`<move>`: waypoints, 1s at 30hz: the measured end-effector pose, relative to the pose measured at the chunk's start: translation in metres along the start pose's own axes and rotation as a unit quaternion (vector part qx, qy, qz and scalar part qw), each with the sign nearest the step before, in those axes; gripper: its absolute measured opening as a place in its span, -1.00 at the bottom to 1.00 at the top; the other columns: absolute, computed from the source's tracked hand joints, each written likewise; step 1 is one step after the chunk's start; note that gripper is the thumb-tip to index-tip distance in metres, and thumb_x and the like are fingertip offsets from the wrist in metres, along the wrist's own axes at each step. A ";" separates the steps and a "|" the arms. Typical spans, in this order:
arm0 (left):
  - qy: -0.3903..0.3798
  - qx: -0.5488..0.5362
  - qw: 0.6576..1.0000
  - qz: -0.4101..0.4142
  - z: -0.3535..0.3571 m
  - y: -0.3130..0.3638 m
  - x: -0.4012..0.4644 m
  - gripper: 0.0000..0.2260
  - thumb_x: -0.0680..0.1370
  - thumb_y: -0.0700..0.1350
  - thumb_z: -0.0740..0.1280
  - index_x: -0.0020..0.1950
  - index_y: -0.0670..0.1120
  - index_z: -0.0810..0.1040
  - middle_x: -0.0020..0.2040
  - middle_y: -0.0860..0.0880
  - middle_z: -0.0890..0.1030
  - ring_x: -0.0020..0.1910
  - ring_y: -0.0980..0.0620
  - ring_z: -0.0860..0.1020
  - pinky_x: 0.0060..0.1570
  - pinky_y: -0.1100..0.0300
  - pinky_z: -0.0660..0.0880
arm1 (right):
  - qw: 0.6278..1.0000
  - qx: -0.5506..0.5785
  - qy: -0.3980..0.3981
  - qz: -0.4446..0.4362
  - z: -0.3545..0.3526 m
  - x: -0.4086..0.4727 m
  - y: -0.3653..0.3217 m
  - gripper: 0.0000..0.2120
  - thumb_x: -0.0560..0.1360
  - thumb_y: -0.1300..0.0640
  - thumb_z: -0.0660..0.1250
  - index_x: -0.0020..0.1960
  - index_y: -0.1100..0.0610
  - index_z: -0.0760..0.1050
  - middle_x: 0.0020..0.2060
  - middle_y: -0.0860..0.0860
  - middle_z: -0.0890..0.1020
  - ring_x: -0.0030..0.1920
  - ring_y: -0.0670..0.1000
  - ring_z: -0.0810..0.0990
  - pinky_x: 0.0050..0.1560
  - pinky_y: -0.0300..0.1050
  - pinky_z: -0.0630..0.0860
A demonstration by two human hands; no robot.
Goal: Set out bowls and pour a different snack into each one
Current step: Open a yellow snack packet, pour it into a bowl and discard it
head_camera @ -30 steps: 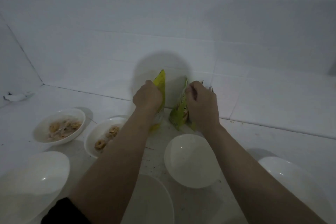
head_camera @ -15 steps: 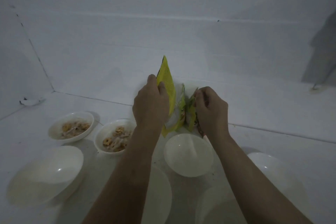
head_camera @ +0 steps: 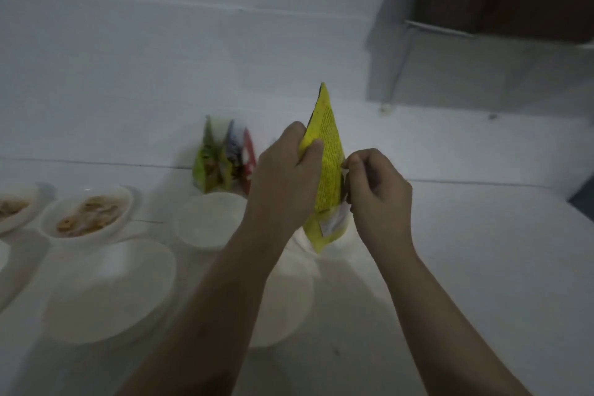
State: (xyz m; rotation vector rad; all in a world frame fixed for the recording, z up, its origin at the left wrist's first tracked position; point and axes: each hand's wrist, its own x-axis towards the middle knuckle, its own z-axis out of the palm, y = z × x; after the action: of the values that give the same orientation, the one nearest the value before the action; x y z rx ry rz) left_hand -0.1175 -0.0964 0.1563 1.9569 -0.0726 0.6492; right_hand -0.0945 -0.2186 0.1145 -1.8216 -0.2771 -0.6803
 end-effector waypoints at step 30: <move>-0.386 -0.177 0.867 -0.260 0.224 0.049 -0.124 -0.77 0.60 0.05 0.20 -0.17 -0.03 0.48 -0.17 -0.10 0.59 -0.22 -0.06 0.60 -0.31 0.16 0.53 | 0.951 0.014 -0.091 0.294 -0.253 -0.066 0.092 -0.65 0.64 0.03 0.19 -0.28 0.13 0.47 -0.46 -0.10 0.48 -0.40 -0.10 0.46 -0.27 -0.22 0.45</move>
State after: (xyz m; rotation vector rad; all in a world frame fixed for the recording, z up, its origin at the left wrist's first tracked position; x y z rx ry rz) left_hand -0.1472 -0.3387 0.0647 1.6524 -0.1375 -0.4991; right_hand -0.1806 -0.4757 0.0588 -1.8133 0.1393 -0.0904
